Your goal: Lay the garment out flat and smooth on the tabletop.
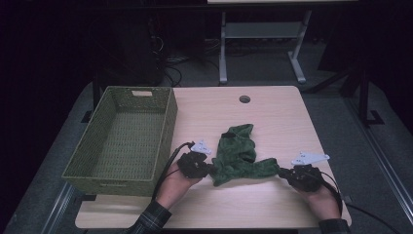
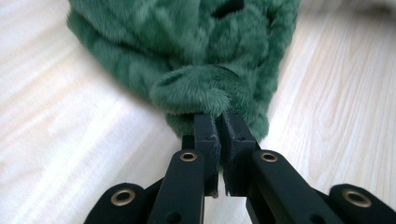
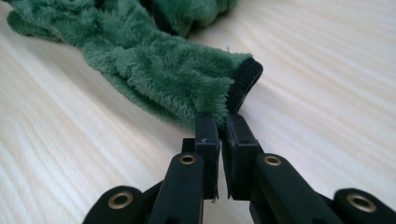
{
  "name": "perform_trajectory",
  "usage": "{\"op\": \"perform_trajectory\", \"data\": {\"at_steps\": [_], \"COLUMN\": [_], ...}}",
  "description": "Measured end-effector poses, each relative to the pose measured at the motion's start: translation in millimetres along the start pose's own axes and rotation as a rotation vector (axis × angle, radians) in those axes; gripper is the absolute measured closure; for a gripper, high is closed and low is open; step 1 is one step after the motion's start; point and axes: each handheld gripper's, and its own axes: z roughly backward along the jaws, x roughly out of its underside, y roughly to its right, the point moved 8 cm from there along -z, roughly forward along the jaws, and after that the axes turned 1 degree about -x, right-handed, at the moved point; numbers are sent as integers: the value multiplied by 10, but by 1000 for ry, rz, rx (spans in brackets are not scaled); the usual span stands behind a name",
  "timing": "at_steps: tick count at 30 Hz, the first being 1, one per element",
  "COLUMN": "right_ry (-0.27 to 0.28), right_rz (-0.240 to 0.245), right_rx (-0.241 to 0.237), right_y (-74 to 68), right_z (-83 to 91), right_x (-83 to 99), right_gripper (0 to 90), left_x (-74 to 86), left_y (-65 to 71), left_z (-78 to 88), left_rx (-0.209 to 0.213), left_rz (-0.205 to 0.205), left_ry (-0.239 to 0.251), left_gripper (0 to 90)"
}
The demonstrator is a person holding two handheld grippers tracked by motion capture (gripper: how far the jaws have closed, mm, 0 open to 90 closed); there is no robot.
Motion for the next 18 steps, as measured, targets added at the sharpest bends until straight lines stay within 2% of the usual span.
{"op": "perform_trajectory", "data": {"at_steps": [3,4,6,7,8,11,14,18], "right_ry": [-8,-6,3,11,17,33,65,89], "right_rz": [3,6,-4,-5,-16,-22,-16,0], "right_rx": [1,7,10,17,18,32,44,9], "right_y": [-5,-5,-10,4,22,57,63,-35], "right_z": [14,17,29,35,45,84,156,142], "right_x": [49,53,47,37,29,-2,-94,-248], "right_gripper": [837,819,749,685,661,618,636,740], "left_x": [28,30,1,-27,-39,-91,-181,-360], "left_y": [31,27,40,51,56,94,119,150], "left_z": [10,43,126,189,231,361,423,392], "left_rx": [1,-9,-28,-37,-41,-48,-51,-46], "left_rz": [18,6,8,7,4,-2,-13,-32], "left_ry": [8,3,20,40,45,70,89,109], "left_gripper": [822,794,738,712,680,670,679,703]}}
